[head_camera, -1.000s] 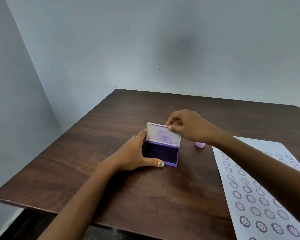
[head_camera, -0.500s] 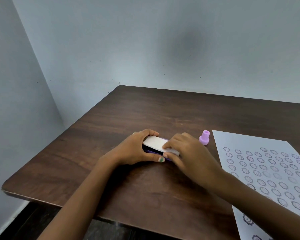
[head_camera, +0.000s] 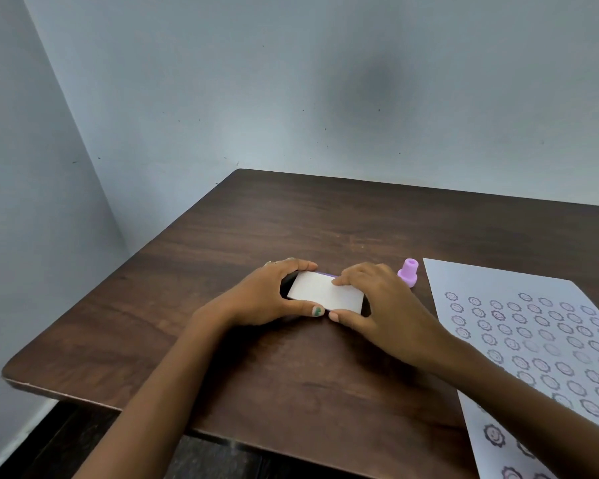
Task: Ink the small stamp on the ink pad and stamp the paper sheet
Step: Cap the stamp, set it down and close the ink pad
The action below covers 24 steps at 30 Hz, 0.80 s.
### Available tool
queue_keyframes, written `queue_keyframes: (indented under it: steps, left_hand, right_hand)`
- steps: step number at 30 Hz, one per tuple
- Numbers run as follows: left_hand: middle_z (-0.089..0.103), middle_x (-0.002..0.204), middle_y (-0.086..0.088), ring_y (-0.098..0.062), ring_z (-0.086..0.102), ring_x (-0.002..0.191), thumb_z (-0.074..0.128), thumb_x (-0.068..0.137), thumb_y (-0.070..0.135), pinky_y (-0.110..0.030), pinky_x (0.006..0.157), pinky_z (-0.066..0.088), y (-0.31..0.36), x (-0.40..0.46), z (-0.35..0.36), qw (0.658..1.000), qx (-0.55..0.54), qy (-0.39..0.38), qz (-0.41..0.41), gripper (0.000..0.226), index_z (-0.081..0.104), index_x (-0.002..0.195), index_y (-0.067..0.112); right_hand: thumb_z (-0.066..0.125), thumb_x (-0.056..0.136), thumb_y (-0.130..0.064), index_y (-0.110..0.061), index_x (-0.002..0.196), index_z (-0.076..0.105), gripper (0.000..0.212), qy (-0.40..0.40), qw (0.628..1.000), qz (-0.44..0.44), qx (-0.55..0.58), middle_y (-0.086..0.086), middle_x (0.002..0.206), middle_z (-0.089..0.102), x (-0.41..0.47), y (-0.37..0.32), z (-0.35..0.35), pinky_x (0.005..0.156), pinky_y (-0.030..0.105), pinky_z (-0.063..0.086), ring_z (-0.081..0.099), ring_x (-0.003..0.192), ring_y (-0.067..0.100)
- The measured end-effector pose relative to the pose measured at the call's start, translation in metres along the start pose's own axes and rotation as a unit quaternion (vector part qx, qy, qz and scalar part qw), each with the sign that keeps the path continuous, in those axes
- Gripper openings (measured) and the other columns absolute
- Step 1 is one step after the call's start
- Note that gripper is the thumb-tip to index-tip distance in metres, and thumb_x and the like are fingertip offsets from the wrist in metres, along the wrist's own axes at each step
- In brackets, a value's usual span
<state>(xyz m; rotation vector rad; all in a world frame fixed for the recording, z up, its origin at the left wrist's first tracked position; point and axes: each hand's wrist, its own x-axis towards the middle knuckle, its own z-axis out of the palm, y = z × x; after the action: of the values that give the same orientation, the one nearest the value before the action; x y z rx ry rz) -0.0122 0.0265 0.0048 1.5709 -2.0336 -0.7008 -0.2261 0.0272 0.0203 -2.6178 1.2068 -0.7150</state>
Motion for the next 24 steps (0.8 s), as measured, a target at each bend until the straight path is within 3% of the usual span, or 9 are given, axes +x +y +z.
queue_keyframes:
  steps: [6,9,17,24]
  left_hand:
    - [0.050,0.129,0.021,-0.004,0.044,0.119,0.072,0.068,0.056,-0.027,0.099,0.038,0.001,0.001,0.001,1.000,0.000,0.005,0.005,0.071,0.045,0.131,0.039]
    - [0.049,0.127,0.021,0.000,0.042,0.117,0.073,0.069,0.053,-0.020,0.094,0.035,0.001,0.001,0.002,1.000,0.006,0.016,0.012,0.069,0.046,0.131,0.036]
    - [0.047,0.124,0.021,-0.001,0.031,0.114,0.070,0.069,0.057,-0.020,0.092,0.028,0.000,0.002,0.004,0.998,0.035,0.035,0.027,0.069,0.045,0.130,0.036]
    - [0.046,0.127,0.022,-0.001,0.031,0.114,0.068,0.068,0.061,-0.020,0.090,0.028,0.000,0.001,0.006,0.998,0.043,0.040,0.034,0.072,0.045,0.132,0.037]
  right_hand:
    - [0.065,0.076,-0.046,-0.021,0.125,0.050,0.057,-0.053,0.998,0.028,0.028,-0.001,0.128,0.055,0.006,0.007,-0.002,0.091,0.022,0.032,0.046,0.113,0.013]
    - [0.063,0.079,-0.041,-0.019,0.127,0.049,0.055,-0.061,0.998,0.019,0.014,0.002,0.131,0.054,0.007,0.005,-0.002,0.093,0.023,0.031,0.044,0.116,0.015]
    - [0.043,0.093,-0.033,-0.014,0.137,0.035,0.048,-0.061,0.995,-0.023,-0.077,0.005,0.143,0.039,-0.001,-0.001,0.006,0.103,0.027,0.025,0.034,0.126,0.020]
    - [0.044,0.093,-0.030,-0.015,0.137,0.036,0.047,-0.042,0.997,-0.013,-0.057,0.007,0.147,0.037,-0.005,0.000,0.010,0.107,0.025,0.022,0.030,0.133,0.019]
